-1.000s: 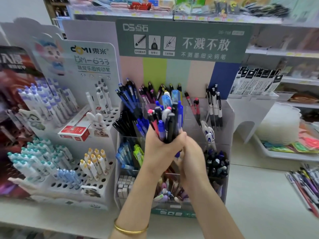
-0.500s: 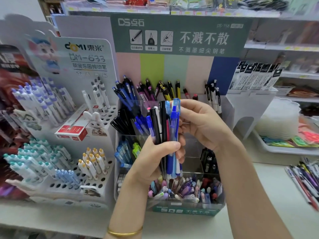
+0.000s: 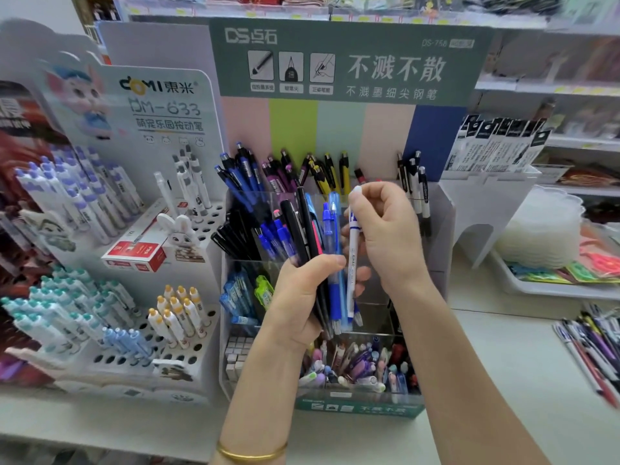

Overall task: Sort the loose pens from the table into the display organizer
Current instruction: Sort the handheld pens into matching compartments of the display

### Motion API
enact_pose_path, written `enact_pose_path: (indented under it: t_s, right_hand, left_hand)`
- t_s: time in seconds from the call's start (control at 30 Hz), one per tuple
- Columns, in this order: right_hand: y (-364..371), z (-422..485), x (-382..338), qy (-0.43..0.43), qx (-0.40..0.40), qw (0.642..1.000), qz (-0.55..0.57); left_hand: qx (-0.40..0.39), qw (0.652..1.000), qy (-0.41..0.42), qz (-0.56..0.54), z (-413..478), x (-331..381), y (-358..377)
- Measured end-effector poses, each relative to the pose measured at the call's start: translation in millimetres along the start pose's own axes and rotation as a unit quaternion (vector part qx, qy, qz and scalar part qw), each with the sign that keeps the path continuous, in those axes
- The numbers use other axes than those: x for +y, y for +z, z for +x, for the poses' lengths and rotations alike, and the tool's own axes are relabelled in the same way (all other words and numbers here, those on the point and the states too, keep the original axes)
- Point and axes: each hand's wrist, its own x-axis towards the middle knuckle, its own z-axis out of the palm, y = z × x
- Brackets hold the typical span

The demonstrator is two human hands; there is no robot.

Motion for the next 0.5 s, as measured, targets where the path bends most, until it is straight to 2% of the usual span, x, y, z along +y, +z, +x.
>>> enact_pose_path:
  t_s: [0.07,0.13,0.2,0.27,0.37,0.5]
  right_hand:
    - [-1,1,-4,-0.034,0.024,0.999,0.0]
    - [-1,2,-12,-0.05,0.04,0.996,0.054]
    - [-1,5,-21,-0.02,0.023,0.987,0.16]
    - [-4,9,-29,0.041,-0.029,0.98,0.193]
    - [-8,9,-38,0.046,-0.098,0.992,0.063]
    - [-10,11,-44,-0.027,-0.109,0.988,-0.102]
  left_hand:
    - [0.047,0.999,0.003,0.026,0,2,2]
    - [0.092,0.992,0.02,0.089,2,3,0]
    - [0.116,0.981,0.043,0.15,5,2,-3]
    - [0.129,0.961,0.065,0.235,7,-1,-6]
    - [0.162,0.926,0.1,0.325,7,-3,-3]
    - [0.196,0.886,0.122,0.402,7,-2,0]
